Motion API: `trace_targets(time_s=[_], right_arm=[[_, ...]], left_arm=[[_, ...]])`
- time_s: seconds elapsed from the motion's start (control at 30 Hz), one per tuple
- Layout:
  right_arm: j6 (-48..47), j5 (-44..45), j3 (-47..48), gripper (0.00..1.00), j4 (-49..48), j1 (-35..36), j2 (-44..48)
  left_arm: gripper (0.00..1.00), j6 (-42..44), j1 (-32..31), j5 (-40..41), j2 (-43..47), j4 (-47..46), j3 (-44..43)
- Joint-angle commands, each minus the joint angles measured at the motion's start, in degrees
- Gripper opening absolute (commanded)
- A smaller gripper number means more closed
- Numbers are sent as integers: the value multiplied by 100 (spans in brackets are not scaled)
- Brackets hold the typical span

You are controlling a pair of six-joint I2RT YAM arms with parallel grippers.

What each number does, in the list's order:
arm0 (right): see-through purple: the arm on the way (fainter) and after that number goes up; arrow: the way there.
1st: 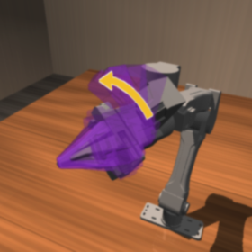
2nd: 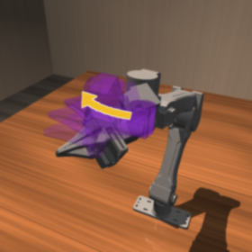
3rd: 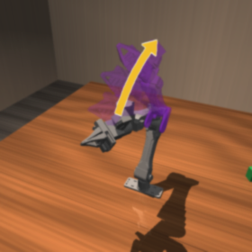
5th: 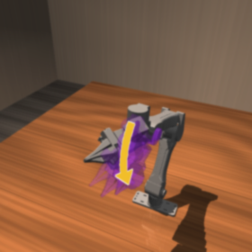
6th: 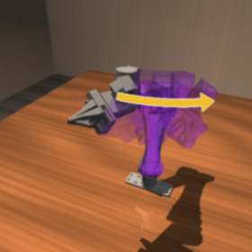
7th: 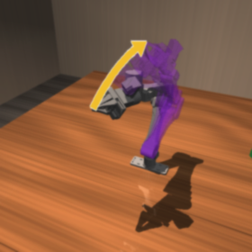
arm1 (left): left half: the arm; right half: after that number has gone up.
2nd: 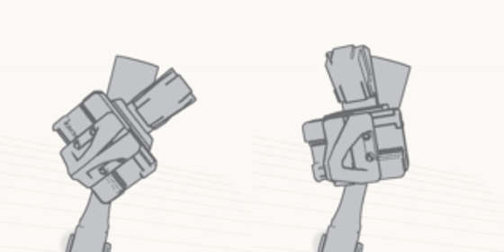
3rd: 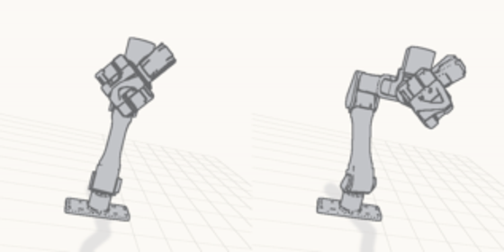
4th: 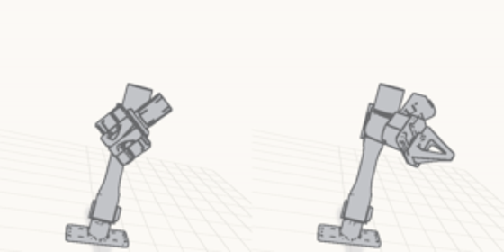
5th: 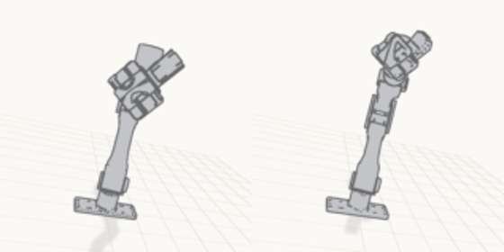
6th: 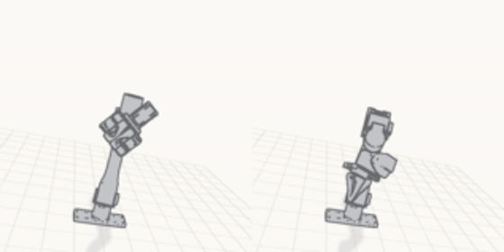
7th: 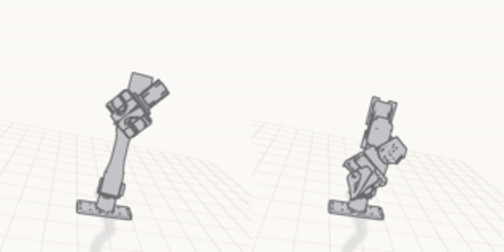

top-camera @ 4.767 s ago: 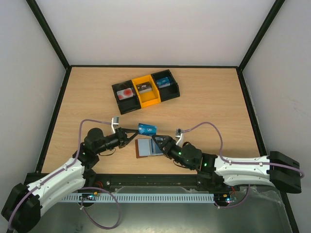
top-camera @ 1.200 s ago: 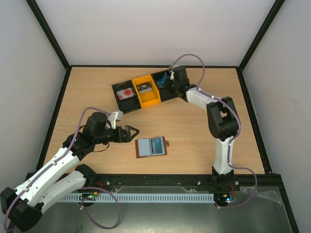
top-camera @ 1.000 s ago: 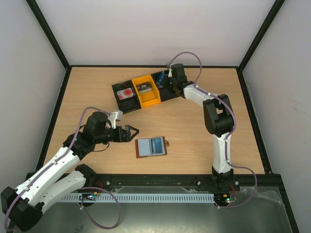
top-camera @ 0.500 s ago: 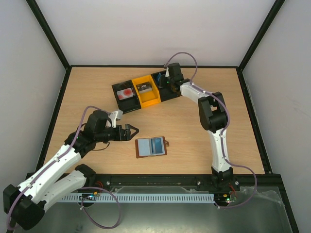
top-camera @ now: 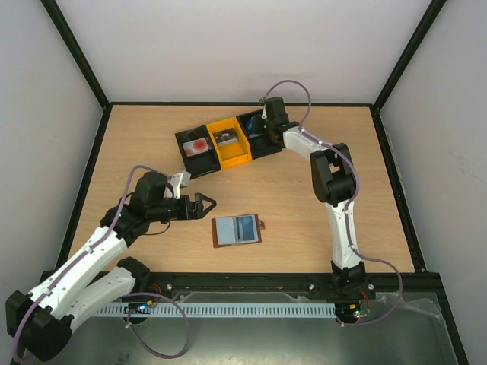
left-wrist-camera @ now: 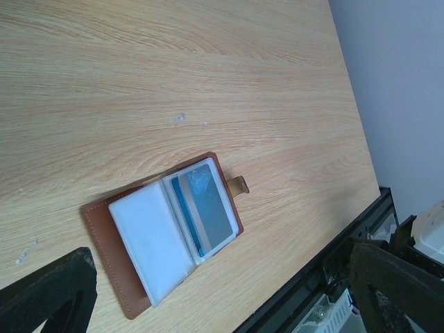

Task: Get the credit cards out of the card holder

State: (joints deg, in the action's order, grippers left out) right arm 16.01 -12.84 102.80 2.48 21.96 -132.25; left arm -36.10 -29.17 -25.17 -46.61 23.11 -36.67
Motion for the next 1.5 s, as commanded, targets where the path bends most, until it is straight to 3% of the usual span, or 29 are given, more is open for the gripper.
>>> trace_targets(time_s=[0.0, 0.3, 0.77, 0.93, 1.17, 1.47], right_arm=[[37, 194, 287, 6, 177, -25, -108], [-51, 533, 372, 15, 278, -25, -182], [184, 637, 133, 15, 646, -20, 493], [285, 461, -162, 17, 540, -16, 563], [364, 387, -489, 11, 254, 3, 573], [614, 299, -969, 14, 175, 2, 1061]], left_arm=[[100, -32, 60, -94, 28, 96, -67], [100, -117, 95, -102, 157, 127, -50], [100, -369, 113, -179, 280, 71, -20], [100, -469, 118, -190, 362, 16, 60], [100, -529, 122, -298, 263, -127, 70], [100, -490, 131, -91, -17, -207, 187]])
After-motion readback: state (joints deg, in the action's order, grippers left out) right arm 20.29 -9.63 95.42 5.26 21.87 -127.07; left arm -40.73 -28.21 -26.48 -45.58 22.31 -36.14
